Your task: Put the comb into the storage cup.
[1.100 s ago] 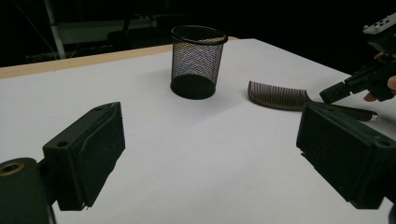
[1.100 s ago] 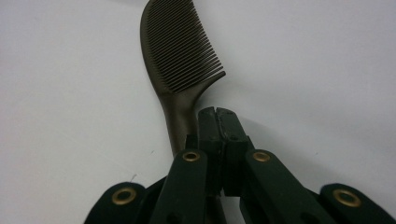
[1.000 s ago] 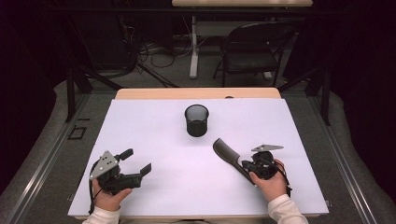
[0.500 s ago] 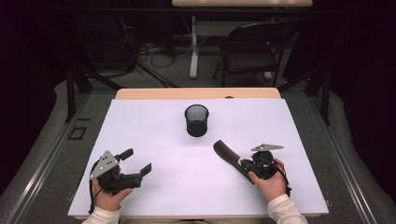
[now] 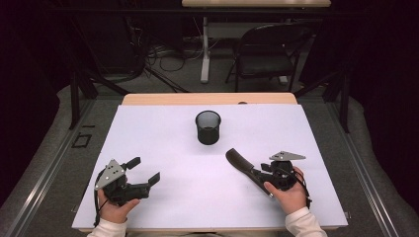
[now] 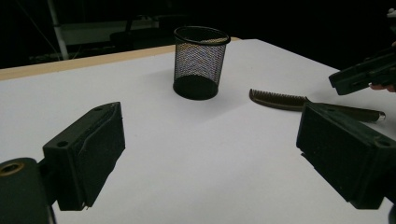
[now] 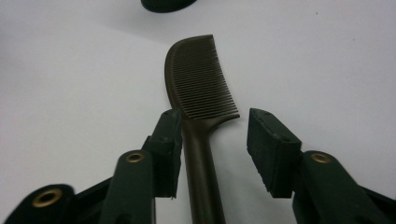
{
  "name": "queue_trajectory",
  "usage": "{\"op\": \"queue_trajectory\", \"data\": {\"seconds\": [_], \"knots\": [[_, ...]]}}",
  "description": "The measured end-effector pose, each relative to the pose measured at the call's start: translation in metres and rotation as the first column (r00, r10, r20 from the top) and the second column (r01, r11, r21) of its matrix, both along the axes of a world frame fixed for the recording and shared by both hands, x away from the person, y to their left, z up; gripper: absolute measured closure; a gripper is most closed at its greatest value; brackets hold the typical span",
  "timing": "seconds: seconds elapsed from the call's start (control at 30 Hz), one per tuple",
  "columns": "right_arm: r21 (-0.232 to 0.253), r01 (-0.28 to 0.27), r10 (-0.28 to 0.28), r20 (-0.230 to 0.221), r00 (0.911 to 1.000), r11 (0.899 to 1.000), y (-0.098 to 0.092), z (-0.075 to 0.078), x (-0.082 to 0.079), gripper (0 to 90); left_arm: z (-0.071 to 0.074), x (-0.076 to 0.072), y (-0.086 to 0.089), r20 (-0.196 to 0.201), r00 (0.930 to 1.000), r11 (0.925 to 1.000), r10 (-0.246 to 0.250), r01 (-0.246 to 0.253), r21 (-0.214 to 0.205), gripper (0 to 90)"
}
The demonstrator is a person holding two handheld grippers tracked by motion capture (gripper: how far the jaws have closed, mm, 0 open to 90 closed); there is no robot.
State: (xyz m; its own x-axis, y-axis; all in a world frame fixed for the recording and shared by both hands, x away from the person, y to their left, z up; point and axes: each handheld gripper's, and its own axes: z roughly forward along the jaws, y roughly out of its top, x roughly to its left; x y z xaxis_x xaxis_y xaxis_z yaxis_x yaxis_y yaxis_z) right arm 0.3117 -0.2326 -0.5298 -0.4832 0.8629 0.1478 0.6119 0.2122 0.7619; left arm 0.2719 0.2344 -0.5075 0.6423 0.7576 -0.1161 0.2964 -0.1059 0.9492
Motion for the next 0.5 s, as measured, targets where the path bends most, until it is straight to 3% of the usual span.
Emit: {"op": "queue_trajectory", "data": {"seconds": [0.17,0.3,0.37,0.5], "knots": [[0.009,-0.033,0.032,0.065,0.9974,0.999,-0.002,0.005,-0.003,47.7,0.001,0.0,0.001,0.005,0.9999,1.0,0.009,-0.009,0.0,7.9],[-0.033,-0.041,0.044,0.104,0.9935,0.999,-0.001,0.009,-0.007,41.1,0.001,0.002,0.002,0.011,0.9995,0.9995,0.03,-0.03,0.003,7.9],[-0.034,-0.033,0.036,0.086,0.9957,0.999,-0.001,0.011,-0.008,40.8,0.002,0.003,0.004,-0.003,0.9991,0.9991,0.041,-0.041,0.004,8.6],[-0.044,-0.018,0.021,0.069,0.9974,0.999,-0.004,0.014,-0.008,31.4,0.004,0.003,0.006,-0.01,0.9987,0.9987,0.051,-0.051,0.007,8.8]]}}
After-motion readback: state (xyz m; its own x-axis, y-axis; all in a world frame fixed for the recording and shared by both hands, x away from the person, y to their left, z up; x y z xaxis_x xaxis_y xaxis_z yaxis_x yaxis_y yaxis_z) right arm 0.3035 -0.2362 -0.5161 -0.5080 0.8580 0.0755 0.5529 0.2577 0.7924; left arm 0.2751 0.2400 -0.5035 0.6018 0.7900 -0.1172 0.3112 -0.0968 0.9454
